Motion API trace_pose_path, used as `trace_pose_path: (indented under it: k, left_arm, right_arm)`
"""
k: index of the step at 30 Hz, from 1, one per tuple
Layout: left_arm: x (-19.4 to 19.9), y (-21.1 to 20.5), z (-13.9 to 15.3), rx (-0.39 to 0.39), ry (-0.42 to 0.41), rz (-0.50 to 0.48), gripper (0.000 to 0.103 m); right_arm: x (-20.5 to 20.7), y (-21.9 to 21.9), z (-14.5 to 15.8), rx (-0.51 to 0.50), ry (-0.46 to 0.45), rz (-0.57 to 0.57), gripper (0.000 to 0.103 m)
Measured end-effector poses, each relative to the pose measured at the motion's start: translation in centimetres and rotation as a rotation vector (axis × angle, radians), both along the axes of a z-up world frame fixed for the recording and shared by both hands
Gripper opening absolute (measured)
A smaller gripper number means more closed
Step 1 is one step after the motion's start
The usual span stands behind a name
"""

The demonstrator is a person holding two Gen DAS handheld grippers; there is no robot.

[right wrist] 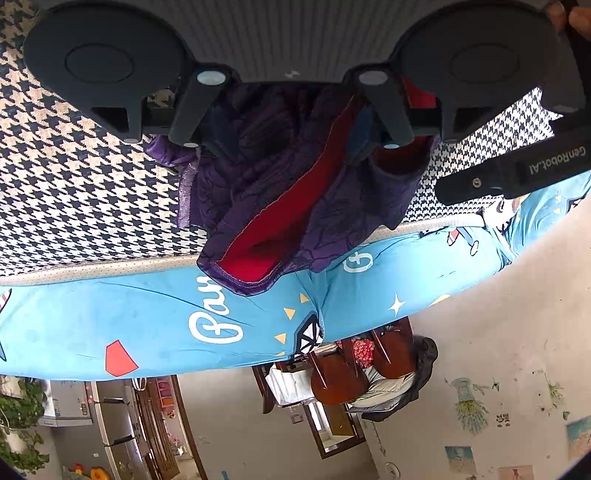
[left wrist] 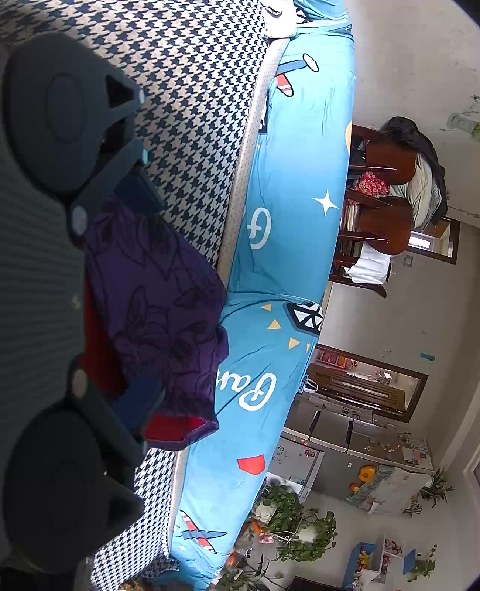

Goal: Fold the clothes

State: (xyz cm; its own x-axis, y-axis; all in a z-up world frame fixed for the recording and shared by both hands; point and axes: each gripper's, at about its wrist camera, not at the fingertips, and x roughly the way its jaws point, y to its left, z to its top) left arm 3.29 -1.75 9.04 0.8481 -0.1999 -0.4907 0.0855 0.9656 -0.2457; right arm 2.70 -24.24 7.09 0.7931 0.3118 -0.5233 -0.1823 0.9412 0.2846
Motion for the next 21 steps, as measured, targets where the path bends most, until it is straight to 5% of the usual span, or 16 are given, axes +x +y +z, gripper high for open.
trace_pose_path:
  k: [4, 9, 15, 17, 21]
  left_arm:
    - [1.2, -0.1, -0.8, -0.027, 0.041, 0.010, 0.103]
    - [2.1, 0.4, -2.0, -0.032, 0.094, 0.040, 0.102]
    - [2.1, 1.7, -2.9, -0.021, 0.145, 0.097, 0.067]
    - [2.0, 2.1, -3.3, -0.008, 0.163, 0.120, 0.047]
    - [1.6, 2.9, -3.7, 0.033, 0.191, 0.175, 0.029]
  right_arm:
    - [0.7, 1.0, -0.2, 0.010, -0.005, 0.004, 0.067]
    - [0.7, 3.2, -0.7, -0.102, -0.074, 0.017, 0.061]
    - [0.1, 5.3, -1.5, -0.247, -0.144, 0.050, 0.021]
    - [-0.3, 5.4, -1.4, -0.270, -0.158, 0.049, 0.017]
    - [-1.4, 5.5, -1.1, -0.301, -0.168, 0.028, 0.013]
